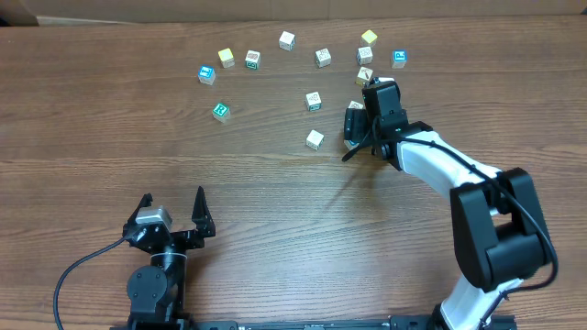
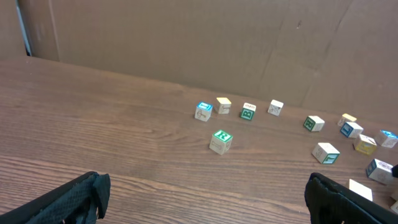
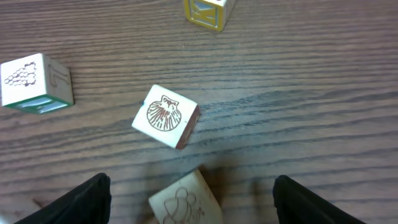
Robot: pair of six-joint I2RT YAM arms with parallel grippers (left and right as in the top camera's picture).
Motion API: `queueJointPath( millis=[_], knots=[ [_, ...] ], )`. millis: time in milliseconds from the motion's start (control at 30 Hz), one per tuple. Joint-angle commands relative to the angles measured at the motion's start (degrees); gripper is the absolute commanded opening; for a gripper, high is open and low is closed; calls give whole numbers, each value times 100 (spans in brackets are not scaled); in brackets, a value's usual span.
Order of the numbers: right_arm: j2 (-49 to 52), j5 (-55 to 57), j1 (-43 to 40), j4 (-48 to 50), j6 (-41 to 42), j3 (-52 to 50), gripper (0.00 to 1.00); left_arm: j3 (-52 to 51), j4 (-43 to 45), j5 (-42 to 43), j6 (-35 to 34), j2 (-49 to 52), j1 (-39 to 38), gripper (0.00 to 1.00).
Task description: Form a horizontal line
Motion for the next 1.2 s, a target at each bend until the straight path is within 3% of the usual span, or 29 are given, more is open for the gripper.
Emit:
queueJointPath(
  millis=[0, 167, 600, 933, 1067, 1100, 1133, 1167],
  knots=[
    [376, 61, -11, 96, 28, -37, 82, -22, 2, 48, 127, -59, 35, 100],
    [420, 61, -11, 260, 28, -31, 79, -22, 2, 48, 127, -59, 35, 100],
    [254, 61, -11, 140, 26, 168, 52, -22, 2, 48, 127, -59, 35, 100],
    [-240, 61, -11, 74, 24, 208, 49, -22, 2, 48, 127, -59, 35, 100],
    [-240, -44, -11, -140, 31, 205, 51, -22, 2, 48, 127, -59, 35, 100],
    [-240, -142, -11, -195, 81, 203, 63, -22, 2, 48, 129, -59, 35, 100],
    [-238, -155, -11, -258, 208, 201, 86, -22, 2, 48, 129, -59, 35, 100],
    [-238, -153, -11, -328, 339, 195, 94, -22, 2, 48, 127, -59, 35, 100]
  ],
)
